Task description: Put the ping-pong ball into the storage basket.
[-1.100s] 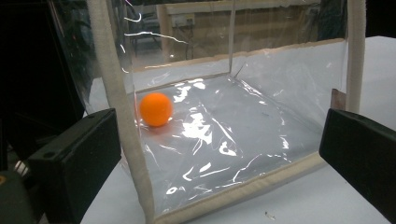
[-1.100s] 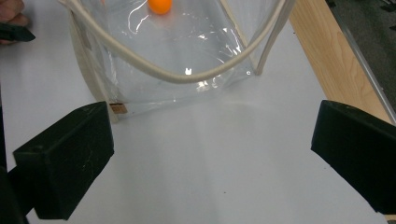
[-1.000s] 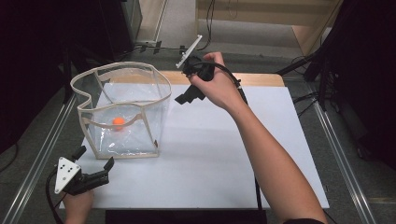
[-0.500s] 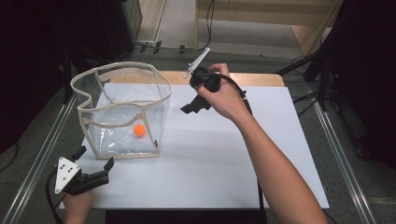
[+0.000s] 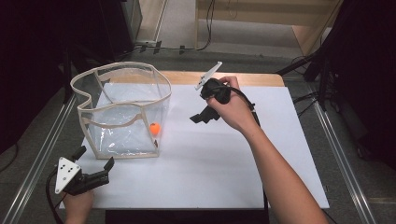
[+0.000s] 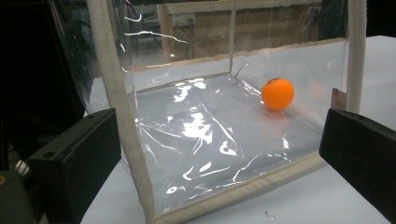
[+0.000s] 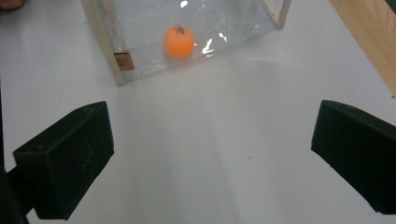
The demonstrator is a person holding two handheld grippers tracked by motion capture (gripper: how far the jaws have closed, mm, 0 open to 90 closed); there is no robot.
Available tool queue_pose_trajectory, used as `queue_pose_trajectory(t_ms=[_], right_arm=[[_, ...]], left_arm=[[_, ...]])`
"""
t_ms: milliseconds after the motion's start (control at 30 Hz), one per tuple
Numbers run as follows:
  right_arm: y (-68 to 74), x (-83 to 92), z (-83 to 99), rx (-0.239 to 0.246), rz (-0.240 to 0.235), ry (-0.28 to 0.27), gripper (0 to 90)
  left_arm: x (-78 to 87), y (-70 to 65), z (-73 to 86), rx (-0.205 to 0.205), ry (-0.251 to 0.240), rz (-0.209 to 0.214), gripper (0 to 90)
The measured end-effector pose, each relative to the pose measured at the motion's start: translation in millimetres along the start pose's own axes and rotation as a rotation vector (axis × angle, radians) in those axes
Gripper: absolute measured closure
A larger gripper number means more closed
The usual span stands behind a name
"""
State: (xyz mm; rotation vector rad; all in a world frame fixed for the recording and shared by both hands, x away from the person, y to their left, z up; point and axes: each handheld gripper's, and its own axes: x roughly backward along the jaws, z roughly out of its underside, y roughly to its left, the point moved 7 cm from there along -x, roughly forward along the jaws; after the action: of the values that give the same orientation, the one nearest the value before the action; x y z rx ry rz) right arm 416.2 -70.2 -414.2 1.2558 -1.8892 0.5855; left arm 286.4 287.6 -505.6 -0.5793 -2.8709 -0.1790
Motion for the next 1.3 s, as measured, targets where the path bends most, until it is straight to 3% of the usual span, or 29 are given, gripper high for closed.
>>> queue_pose_trajectory(t_ms=[800, 1300], right_arm=[[10.5, -14.8, 60.1, -0.052, -0.014, -0.039, 0.0], [13.9, -14.8, 96.5, -0.092, -0.007, -0.074, 0.0]], left_arm=[[0.0, -0.2, 0.2, -0.002, 0.001, -0.001, 0.0], [0.1, -0.1, 0.2, -0.002, 0.001, -0.003, 0.0]])
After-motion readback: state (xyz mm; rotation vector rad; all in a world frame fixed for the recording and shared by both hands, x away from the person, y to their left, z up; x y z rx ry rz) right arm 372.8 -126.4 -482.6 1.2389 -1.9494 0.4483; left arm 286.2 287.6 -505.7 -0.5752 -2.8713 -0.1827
